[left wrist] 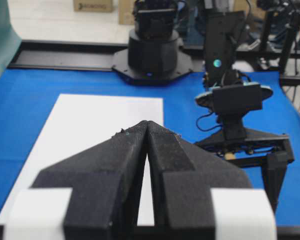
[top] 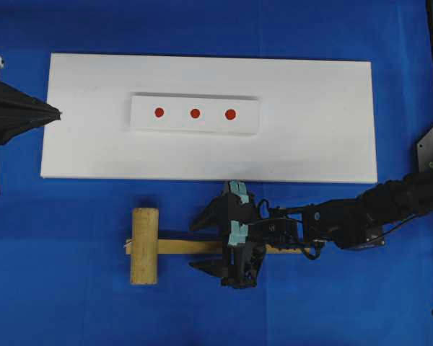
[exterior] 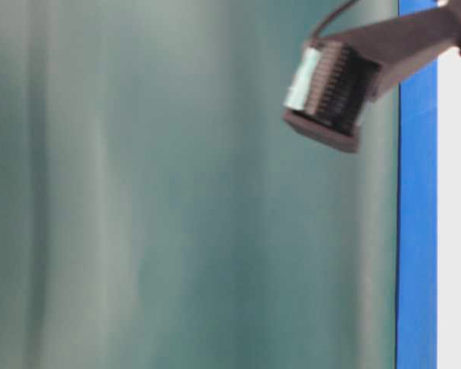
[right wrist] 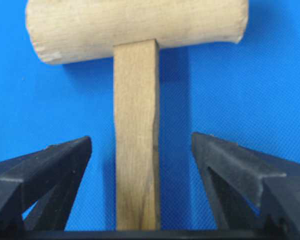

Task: Hit the mark with a hammer.
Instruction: 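Lift the mallet with the right gripper and carry it over the board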

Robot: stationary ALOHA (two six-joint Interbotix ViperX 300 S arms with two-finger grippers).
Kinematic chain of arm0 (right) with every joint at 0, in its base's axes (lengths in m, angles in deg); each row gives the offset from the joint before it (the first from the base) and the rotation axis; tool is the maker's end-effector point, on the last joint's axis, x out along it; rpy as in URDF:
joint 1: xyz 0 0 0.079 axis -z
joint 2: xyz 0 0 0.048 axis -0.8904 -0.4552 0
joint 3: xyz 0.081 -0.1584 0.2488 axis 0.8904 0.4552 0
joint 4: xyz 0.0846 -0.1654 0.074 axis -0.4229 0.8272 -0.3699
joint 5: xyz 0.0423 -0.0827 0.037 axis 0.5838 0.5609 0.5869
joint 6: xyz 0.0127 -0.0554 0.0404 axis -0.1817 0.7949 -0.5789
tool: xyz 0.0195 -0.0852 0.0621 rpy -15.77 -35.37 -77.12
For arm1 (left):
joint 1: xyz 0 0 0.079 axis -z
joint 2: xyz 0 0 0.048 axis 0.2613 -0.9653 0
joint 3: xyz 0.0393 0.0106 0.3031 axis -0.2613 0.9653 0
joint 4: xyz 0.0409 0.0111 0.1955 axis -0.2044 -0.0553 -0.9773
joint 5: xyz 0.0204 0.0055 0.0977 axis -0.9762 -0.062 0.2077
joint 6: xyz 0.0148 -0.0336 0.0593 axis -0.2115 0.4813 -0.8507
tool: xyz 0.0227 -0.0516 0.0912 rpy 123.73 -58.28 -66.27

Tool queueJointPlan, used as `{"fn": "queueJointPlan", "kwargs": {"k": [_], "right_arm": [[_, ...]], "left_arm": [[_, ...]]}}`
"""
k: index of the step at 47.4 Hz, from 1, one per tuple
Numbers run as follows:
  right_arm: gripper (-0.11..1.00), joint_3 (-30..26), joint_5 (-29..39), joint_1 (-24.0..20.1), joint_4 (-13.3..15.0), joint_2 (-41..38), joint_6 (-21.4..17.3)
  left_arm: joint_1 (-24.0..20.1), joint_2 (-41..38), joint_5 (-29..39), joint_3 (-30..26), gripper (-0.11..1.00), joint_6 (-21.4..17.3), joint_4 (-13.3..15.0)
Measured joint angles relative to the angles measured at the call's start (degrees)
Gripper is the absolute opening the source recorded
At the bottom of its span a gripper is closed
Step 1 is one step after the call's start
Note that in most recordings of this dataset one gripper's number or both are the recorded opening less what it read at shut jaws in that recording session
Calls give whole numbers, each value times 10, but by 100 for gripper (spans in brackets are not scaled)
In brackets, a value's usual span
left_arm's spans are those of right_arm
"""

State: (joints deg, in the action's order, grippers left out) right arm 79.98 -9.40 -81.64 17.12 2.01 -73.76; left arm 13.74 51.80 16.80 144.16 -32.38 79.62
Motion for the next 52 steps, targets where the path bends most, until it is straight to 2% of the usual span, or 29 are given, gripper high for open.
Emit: {"fn": "queueJointPlan", "kwargs": {"k": [6,9,18,22,33,40,52], "right_arm": [[86,-2,-2,-4,-2,-4,7],[80,-2,-2,-4,-2,-5,14],[25,-4,4,-1,-2,-5,61],[10,-4,14,-1,-3,-2,79],[10,12,53,5,-4,62,106],[10,29,83,24,-4,123,119],[10,52,122,45,-3,223,175]], "left_arm": [[-3,0,0,1,2,0,0],[-3,0,0,1,2,0,0],[-3,0,0,2,2,-1,1],[-3,0,0,2,2,0,0],[-3,1,0,3,2,1,0],[-3,1,0,2,2,2,0],[-3,1,0,3,2,1,1]]}}
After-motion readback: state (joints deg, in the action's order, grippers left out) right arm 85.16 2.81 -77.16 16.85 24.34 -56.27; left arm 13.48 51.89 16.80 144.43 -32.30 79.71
